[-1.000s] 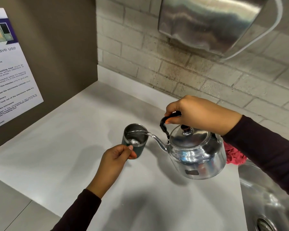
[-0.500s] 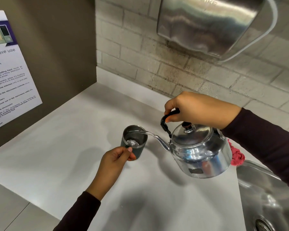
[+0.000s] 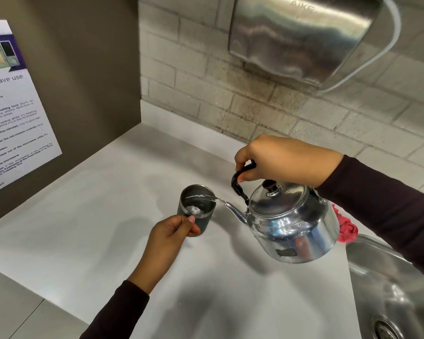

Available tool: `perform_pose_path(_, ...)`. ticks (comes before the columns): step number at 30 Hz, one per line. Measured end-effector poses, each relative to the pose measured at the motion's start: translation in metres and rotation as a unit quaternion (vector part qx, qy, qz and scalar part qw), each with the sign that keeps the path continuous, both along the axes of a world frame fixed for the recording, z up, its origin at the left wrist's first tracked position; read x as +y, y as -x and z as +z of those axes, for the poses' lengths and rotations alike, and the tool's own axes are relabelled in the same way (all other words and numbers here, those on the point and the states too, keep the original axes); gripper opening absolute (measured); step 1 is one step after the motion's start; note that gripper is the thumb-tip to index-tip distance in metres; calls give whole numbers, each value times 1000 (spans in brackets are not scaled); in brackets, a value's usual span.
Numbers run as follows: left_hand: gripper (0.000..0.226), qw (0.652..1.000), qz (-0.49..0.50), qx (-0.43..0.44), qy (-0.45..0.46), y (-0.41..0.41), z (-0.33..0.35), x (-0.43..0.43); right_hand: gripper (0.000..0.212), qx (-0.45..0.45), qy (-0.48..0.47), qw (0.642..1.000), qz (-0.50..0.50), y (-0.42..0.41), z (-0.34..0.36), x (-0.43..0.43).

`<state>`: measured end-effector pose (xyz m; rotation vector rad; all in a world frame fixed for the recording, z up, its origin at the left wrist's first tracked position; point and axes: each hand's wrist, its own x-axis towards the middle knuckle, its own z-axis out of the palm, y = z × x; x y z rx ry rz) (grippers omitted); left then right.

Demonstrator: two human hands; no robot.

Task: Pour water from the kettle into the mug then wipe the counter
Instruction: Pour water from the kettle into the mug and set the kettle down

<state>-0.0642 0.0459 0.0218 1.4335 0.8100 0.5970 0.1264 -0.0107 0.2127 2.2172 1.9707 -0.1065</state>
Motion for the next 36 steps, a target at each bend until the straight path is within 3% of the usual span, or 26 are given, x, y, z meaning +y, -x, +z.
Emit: perform_pose_path(36,31,1000,-14,8,-6,-3,1,-3,14,-4,-41,999,-21,-3,0,-18)
